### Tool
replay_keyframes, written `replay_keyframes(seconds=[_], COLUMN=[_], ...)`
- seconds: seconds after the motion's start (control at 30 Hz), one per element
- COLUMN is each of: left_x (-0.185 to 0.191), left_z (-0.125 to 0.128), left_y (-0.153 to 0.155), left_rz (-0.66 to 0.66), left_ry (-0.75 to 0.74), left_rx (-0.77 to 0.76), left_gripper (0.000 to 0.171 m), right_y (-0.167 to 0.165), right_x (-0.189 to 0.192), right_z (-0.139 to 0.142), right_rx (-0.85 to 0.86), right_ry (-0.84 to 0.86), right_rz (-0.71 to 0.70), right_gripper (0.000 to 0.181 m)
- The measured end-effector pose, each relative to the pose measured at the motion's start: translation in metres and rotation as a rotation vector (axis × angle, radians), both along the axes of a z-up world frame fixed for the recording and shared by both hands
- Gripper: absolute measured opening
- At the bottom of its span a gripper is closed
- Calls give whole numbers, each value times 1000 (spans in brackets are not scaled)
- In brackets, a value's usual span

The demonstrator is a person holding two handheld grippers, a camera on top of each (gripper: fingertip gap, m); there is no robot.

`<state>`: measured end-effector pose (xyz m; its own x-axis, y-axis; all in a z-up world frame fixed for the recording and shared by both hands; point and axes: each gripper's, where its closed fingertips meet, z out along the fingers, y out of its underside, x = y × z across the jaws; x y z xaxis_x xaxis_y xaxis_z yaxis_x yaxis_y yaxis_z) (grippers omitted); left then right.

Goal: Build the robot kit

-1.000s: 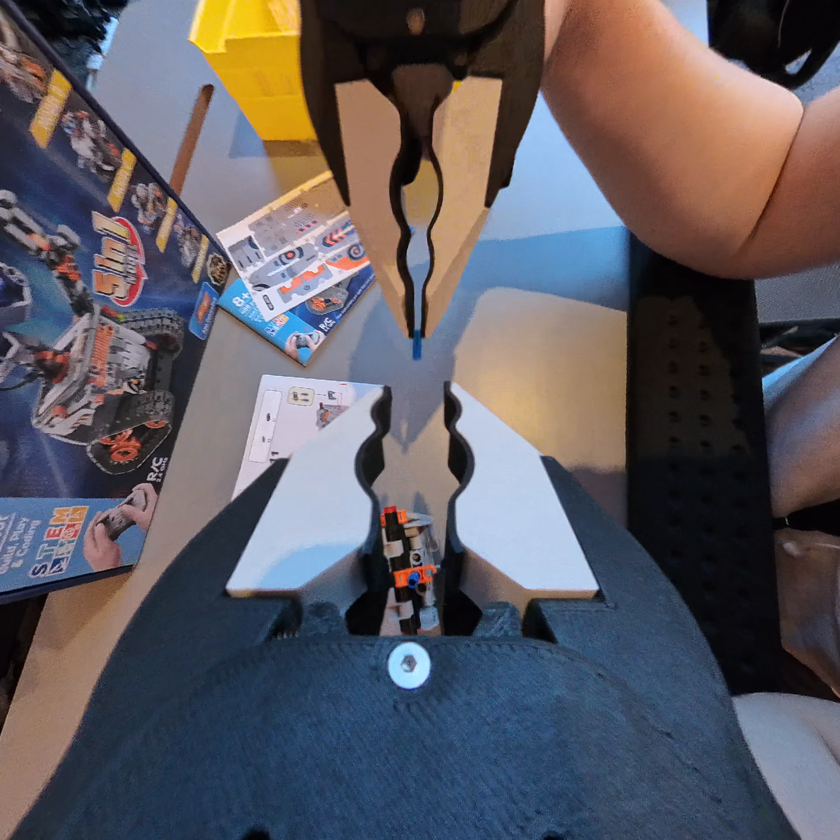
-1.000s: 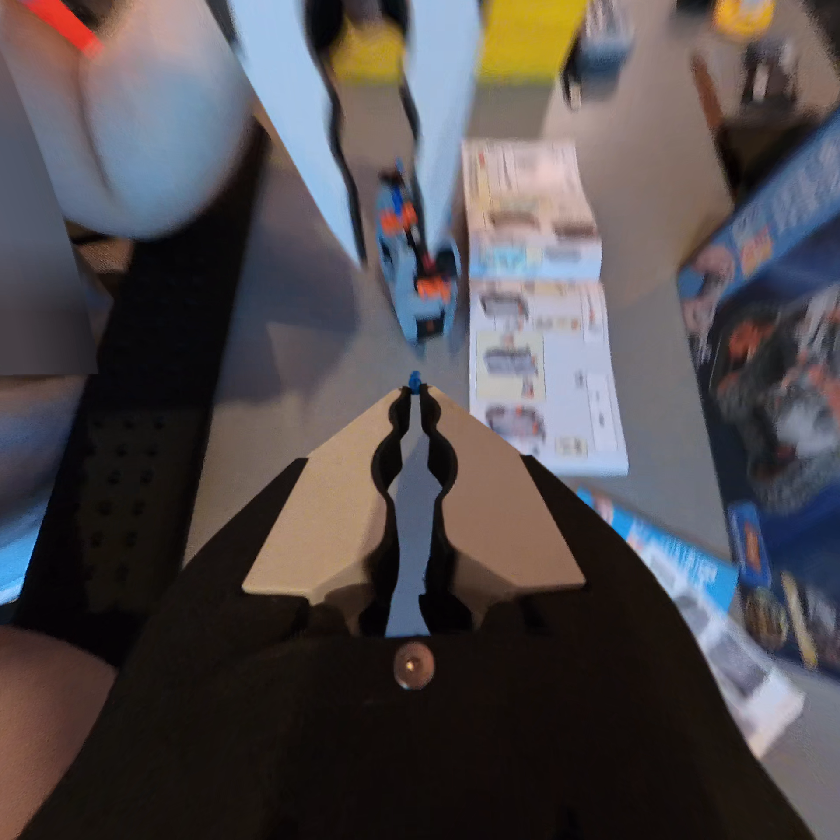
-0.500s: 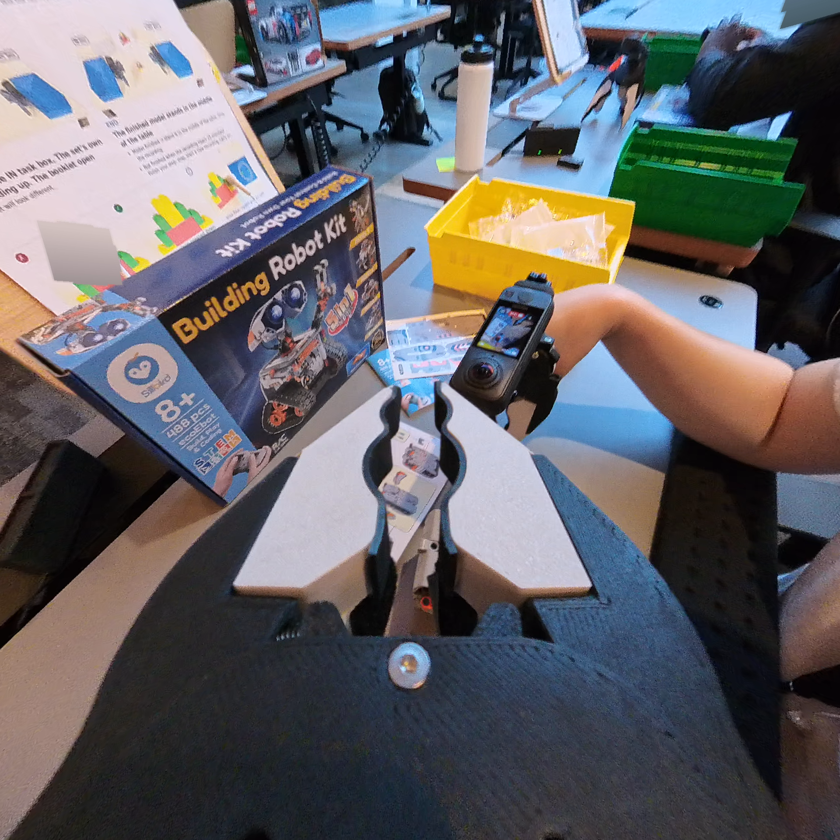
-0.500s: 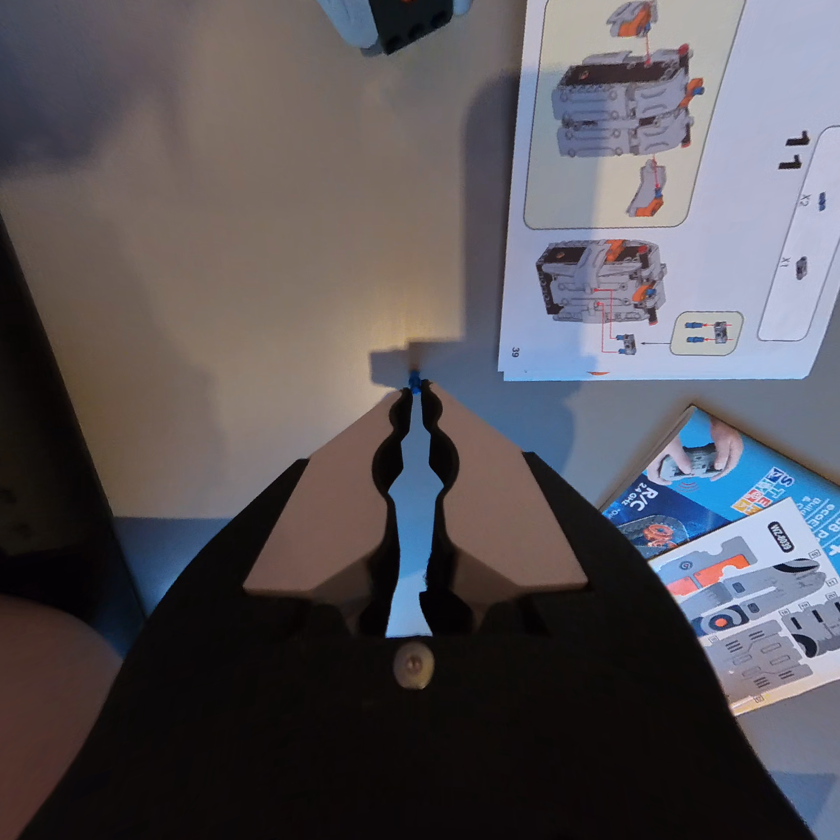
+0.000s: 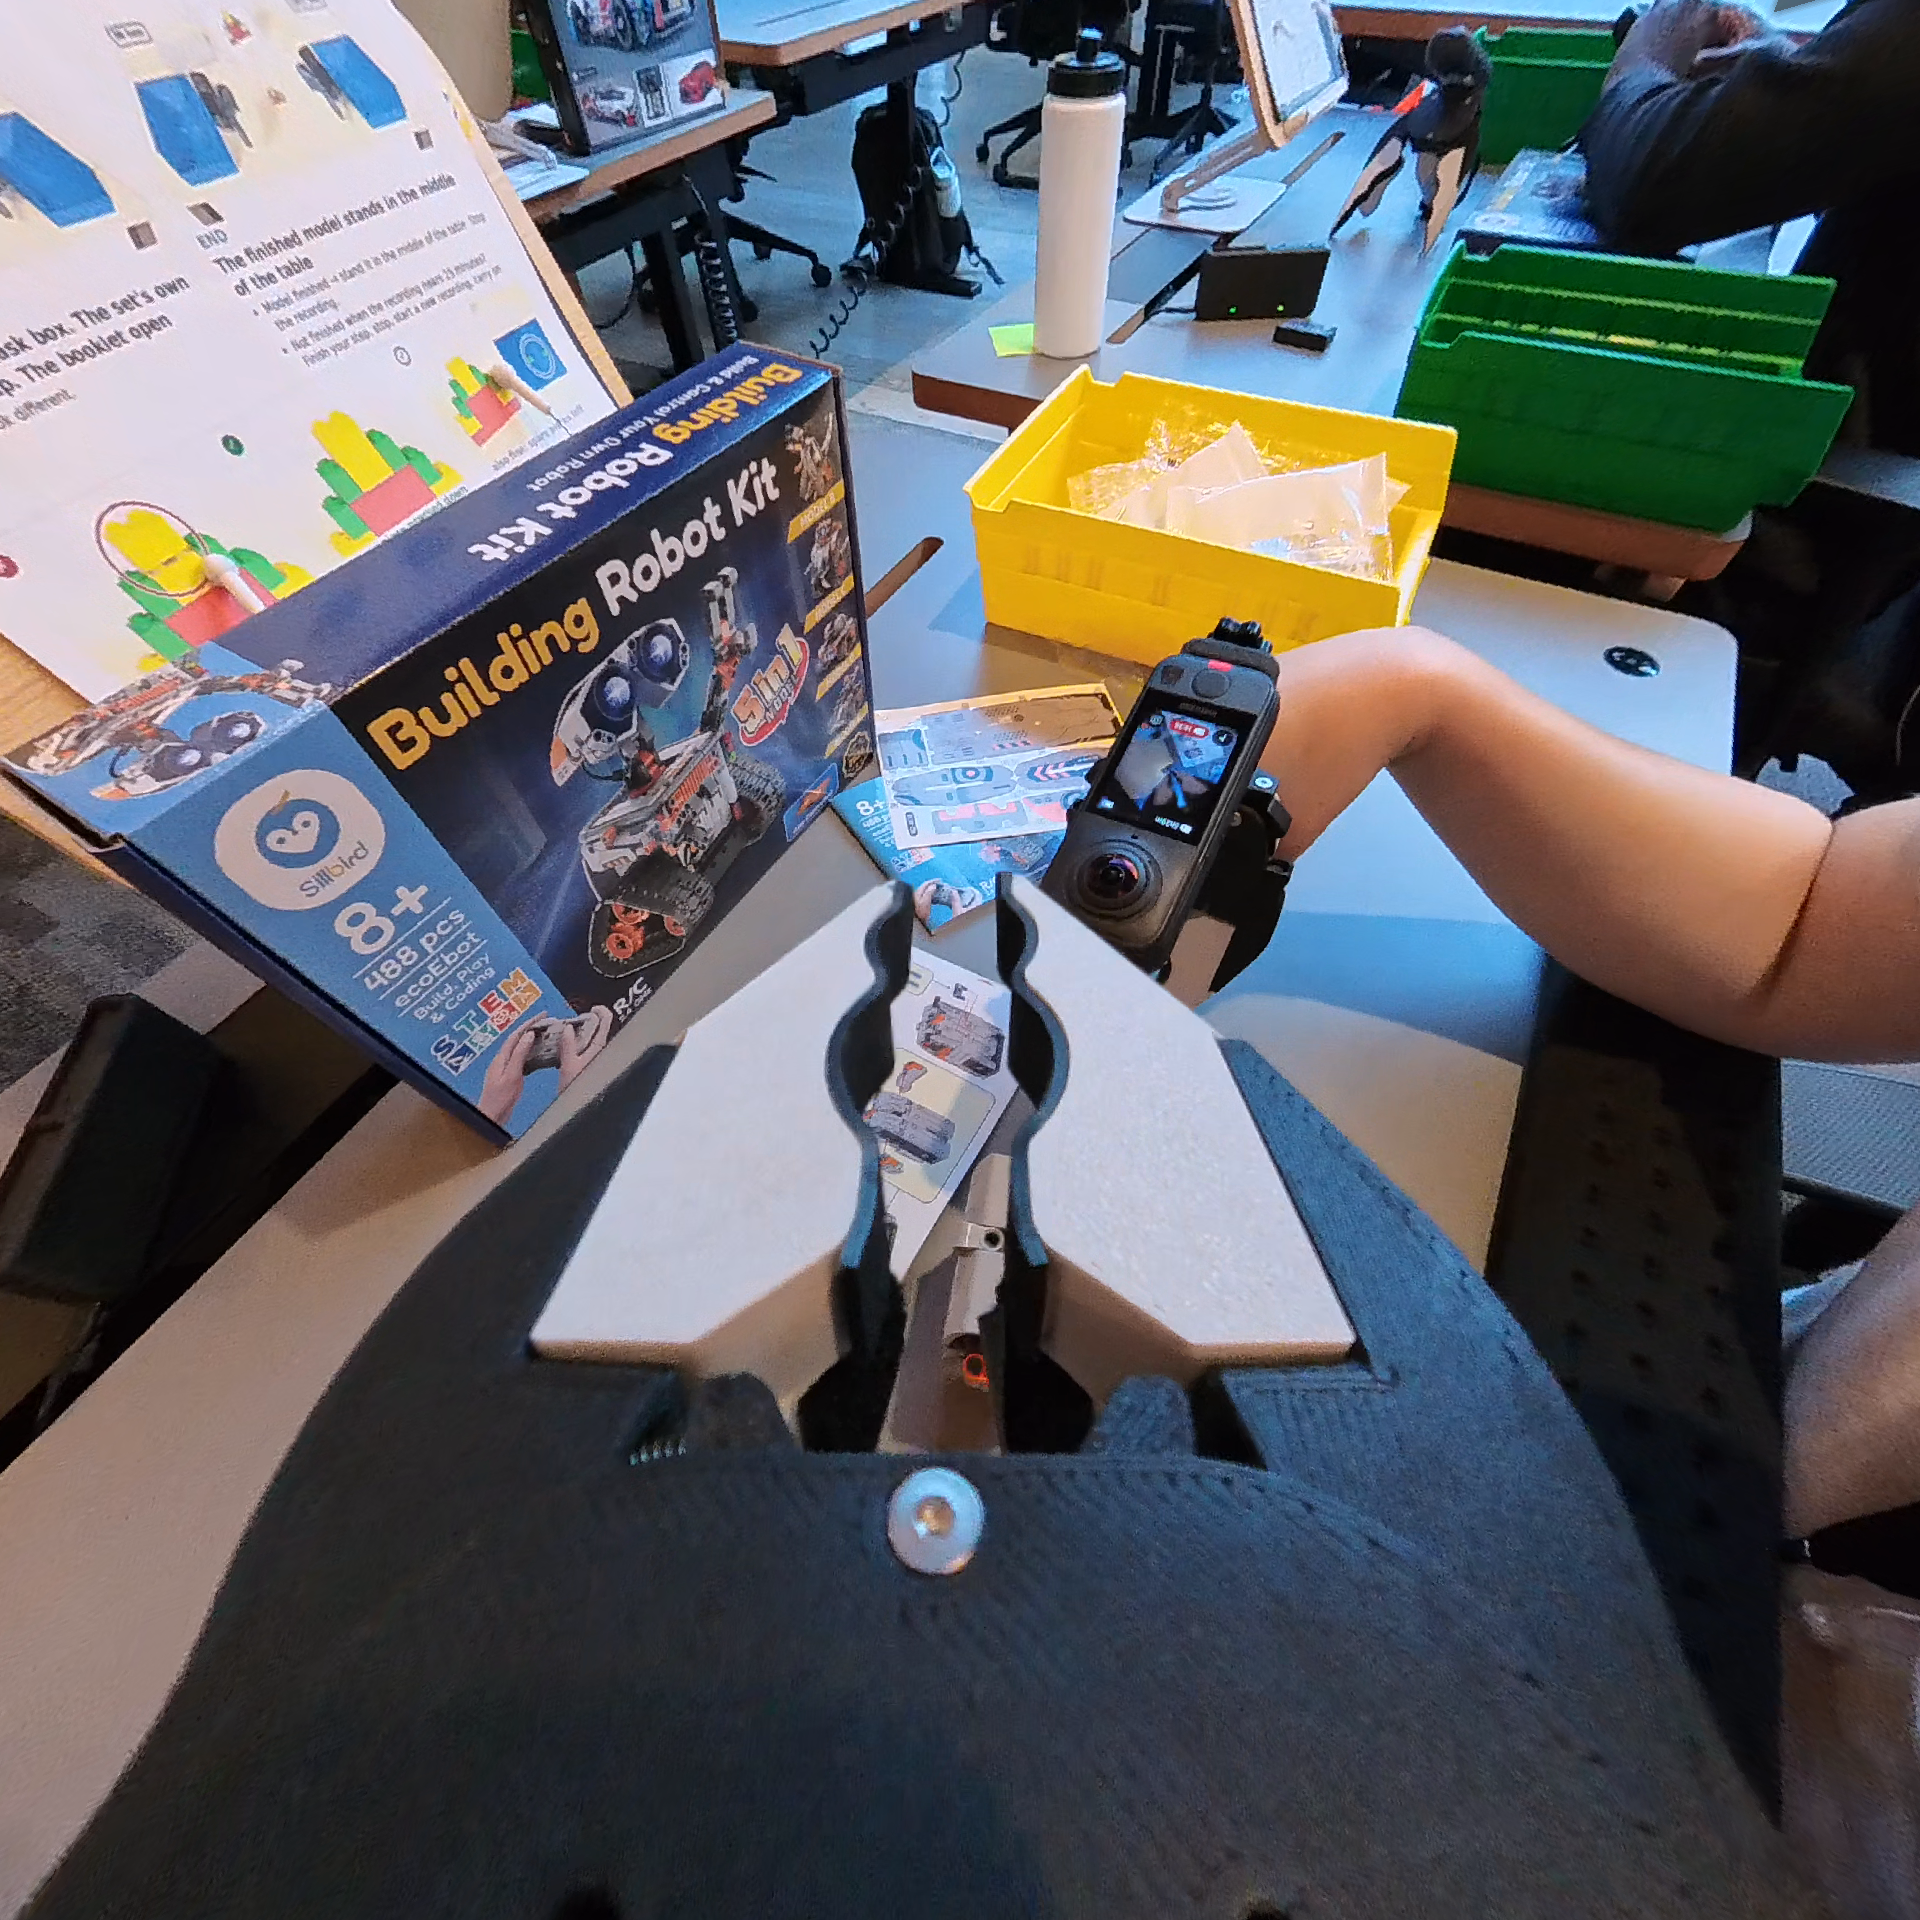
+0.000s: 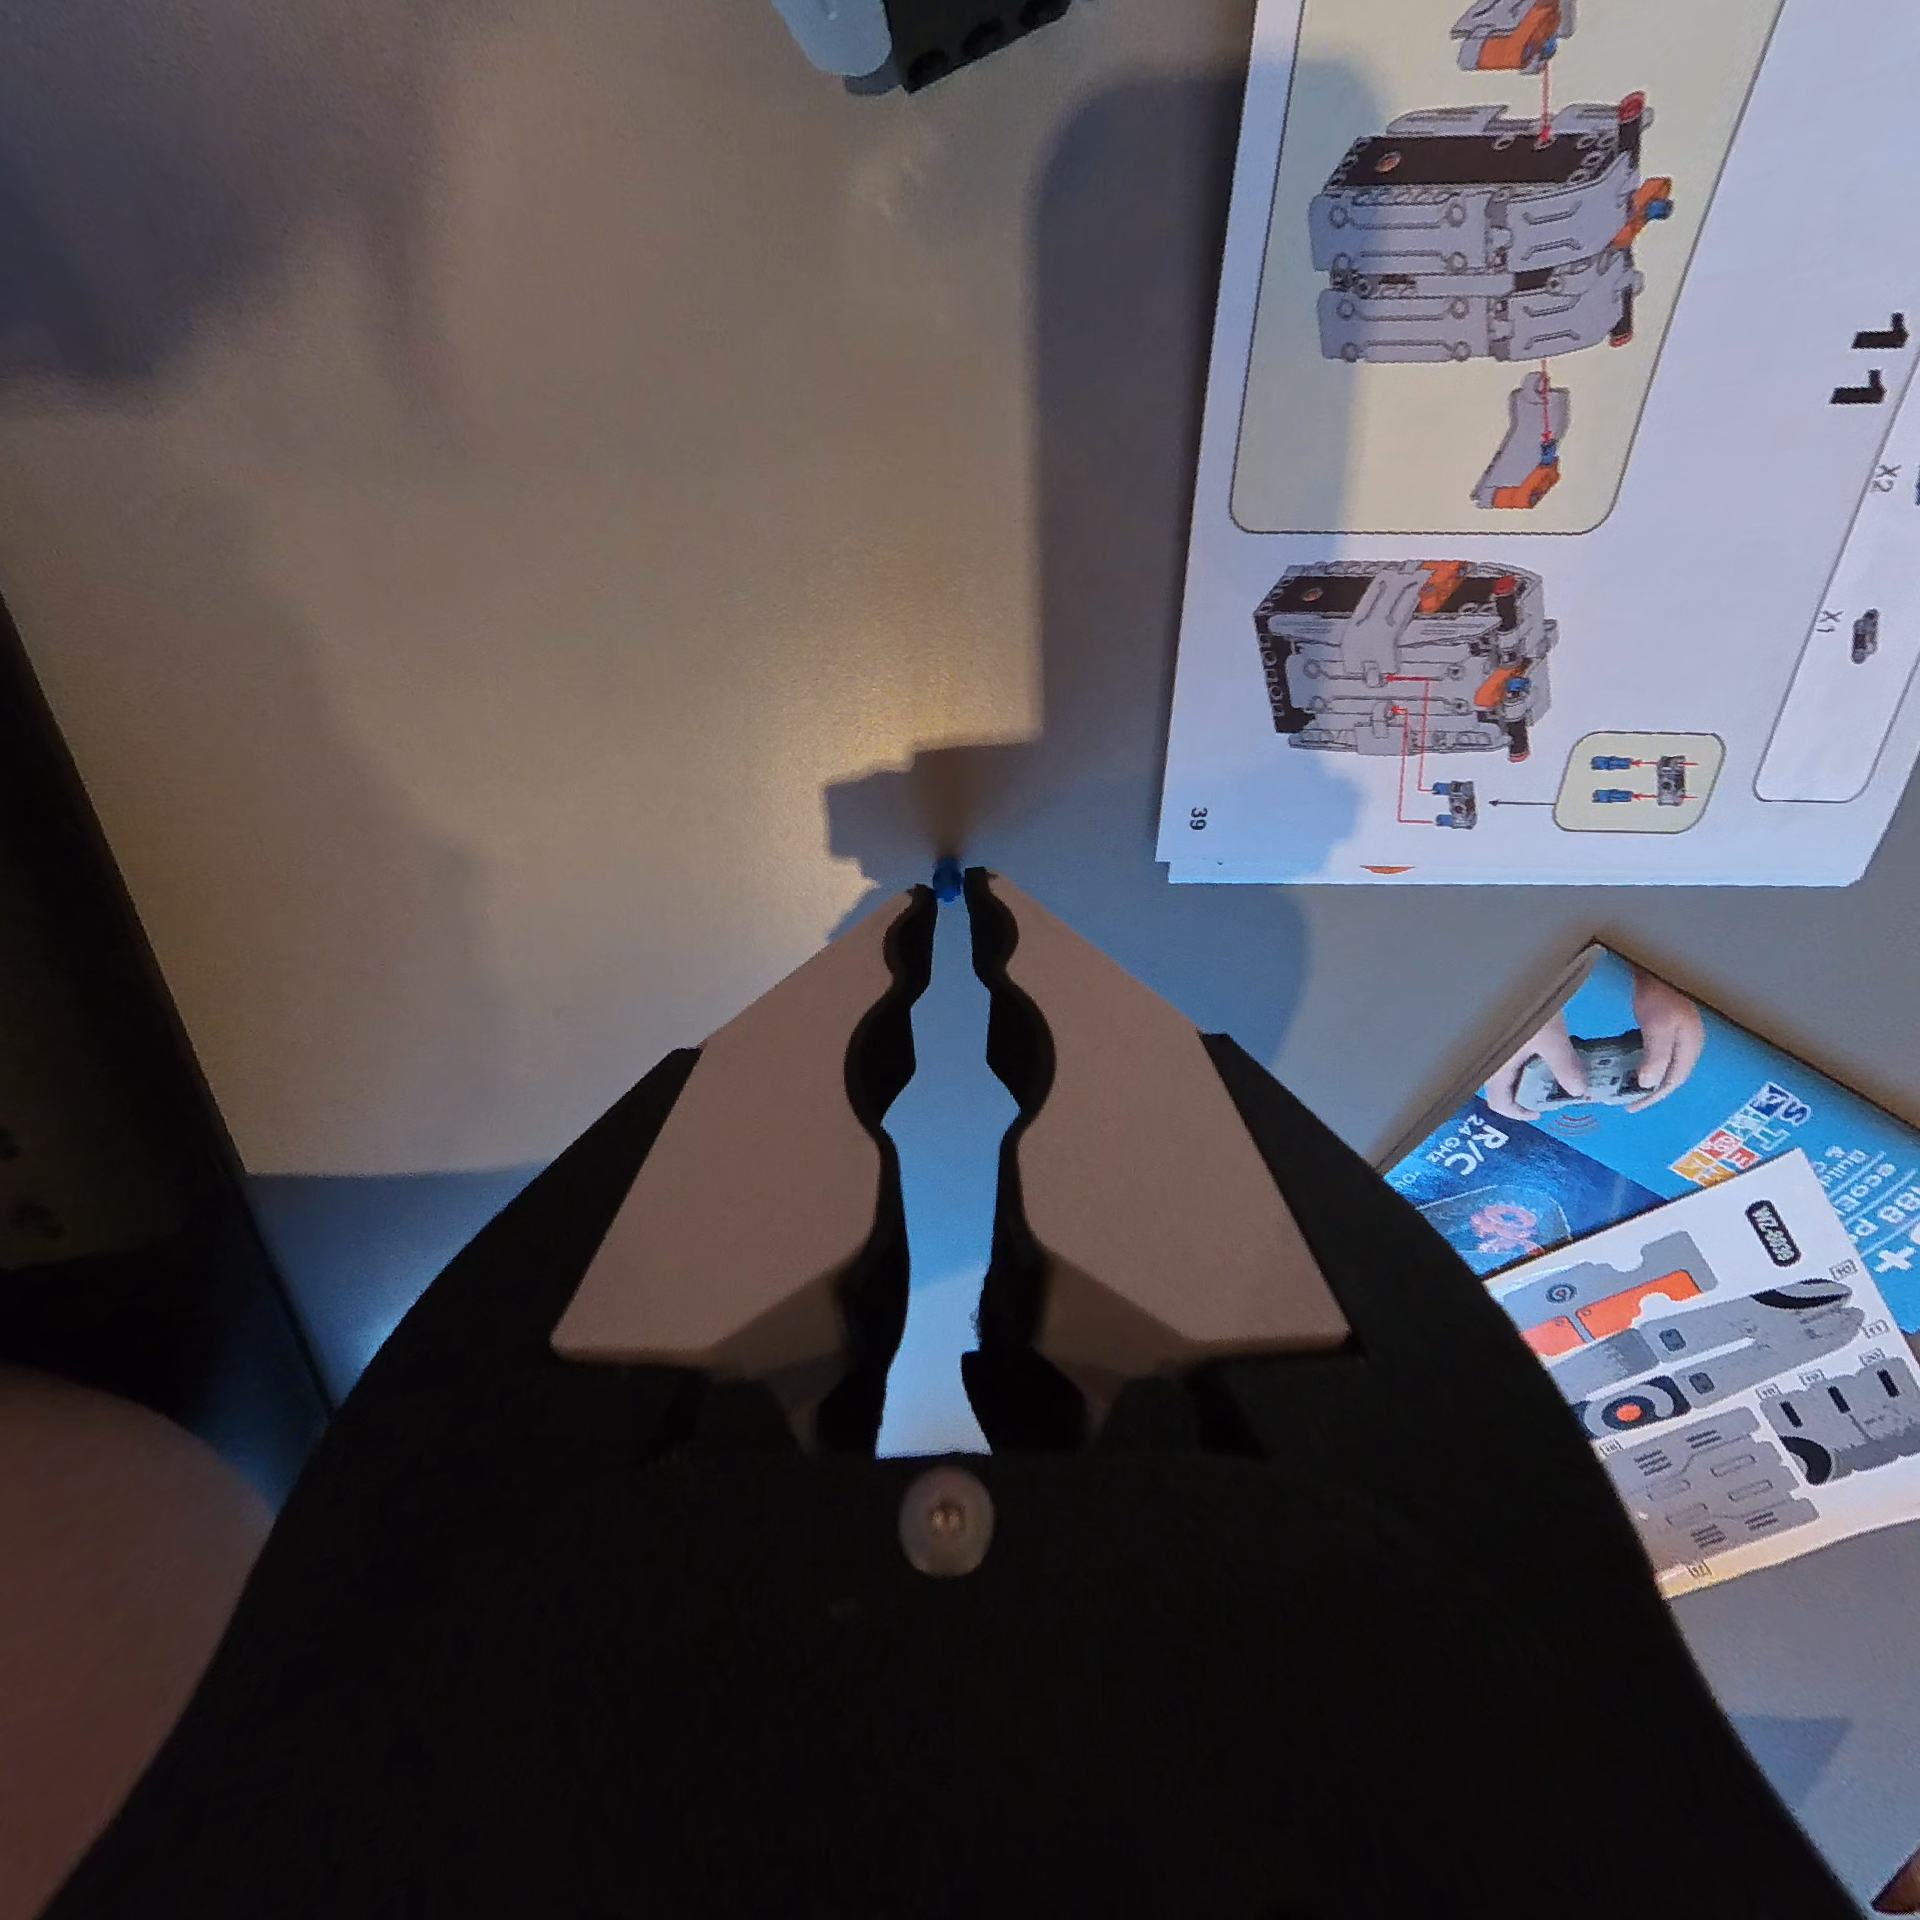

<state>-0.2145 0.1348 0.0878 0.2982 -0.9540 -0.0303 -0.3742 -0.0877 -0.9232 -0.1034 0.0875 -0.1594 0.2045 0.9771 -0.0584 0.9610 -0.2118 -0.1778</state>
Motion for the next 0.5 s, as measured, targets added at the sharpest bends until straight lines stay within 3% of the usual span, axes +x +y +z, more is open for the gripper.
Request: replay_keyframes(seconds=[0.5], left_x=[-6], left_z=[6], left_y=[1], left_rz=[20], left_ry=[1], left_rx=[40], left_gripper=[14], right_y=[4], right_x=[-1], right_z=[13], right_rx=[28], right_ry=[62], right_rz=[-18], right_gripper=[20])
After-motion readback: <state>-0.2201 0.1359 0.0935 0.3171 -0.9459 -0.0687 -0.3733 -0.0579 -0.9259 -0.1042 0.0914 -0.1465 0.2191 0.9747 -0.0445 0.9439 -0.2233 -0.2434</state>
